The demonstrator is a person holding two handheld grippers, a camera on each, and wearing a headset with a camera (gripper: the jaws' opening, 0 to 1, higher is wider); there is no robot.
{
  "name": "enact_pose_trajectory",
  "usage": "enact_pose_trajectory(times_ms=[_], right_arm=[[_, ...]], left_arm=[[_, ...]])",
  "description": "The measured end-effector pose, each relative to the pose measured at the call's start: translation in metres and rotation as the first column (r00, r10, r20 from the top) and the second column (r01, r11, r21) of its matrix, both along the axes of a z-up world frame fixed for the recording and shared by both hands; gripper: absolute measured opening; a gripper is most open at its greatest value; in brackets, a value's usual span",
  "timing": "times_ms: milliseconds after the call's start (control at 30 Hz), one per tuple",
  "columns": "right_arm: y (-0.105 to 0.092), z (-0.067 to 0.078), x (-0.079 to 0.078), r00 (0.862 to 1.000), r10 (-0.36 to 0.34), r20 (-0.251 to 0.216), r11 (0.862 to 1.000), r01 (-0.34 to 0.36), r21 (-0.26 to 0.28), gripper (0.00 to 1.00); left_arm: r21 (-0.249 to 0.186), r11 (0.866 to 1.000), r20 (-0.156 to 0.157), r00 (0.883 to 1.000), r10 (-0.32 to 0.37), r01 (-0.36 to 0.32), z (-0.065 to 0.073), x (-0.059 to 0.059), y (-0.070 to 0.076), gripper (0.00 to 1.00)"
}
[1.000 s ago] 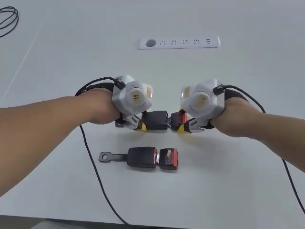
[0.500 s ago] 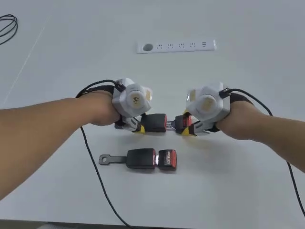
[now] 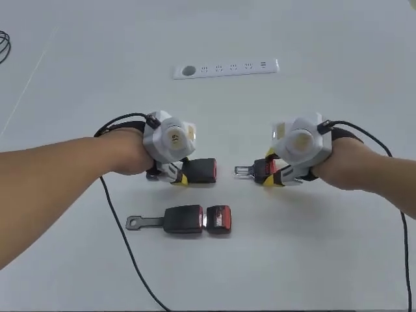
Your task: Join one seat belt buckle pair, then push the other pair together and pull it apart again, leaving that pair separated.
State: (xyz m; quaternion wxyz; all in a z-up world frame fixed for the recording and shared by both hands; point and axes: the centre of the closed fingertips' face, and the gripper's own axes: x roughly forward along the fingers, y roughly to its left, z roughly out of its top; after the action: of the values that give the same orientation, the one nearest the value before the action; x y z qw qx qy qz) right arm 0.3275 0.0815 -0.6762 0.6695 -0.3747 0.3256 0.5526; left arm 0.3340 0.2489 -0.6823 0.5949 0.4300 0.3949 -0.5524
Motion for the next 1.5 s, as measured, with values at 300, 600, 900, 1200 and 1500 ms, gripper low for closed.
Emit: enact_pose_trajectory(times_ms=[300,600,900,1200,1500], right_arm=[[-0.037,0.002,-0.005,0.999,-0.034,-0.003,0.999,0.034,-0.031,0.32],[-0.064,0.005,-0.012,0.999,-0.046,0.002,0.996,0.046,-0.071,0.33],[-0.065,0.005,-0.012,0.999,-0.037,0.014,0.995,0.038,-0.097,0.34],[-0.064,0.02,-0.011,0.995,-0.095,0.035,0.995,0.096,-0.034,0.36],[-0.048,0.056,-0.037,0.984,-0.173,0.036,0.979,0.168,0.113,0.42]], left_arm=[[-0.009,1.0,-0.001,1.0,0.005,-0.005,0.0,0.001,0.0,0.3],[-0.001,1.0,0.003,1.0,0.023,-0.023,0.0,0.0,-0.001,0.3],[0.001,0.999,0.007,0.999,0.052,-0.052,0.001,0.002,0.001,0.31],[-0.016,1.0,0.103,0.994,0.02,-0.018,0.017,0.001,0.003,0.35],[-0.145,0.98,0.144,0.977,0.156,-0.135,0.055,-0.011,0.021,0.37]])
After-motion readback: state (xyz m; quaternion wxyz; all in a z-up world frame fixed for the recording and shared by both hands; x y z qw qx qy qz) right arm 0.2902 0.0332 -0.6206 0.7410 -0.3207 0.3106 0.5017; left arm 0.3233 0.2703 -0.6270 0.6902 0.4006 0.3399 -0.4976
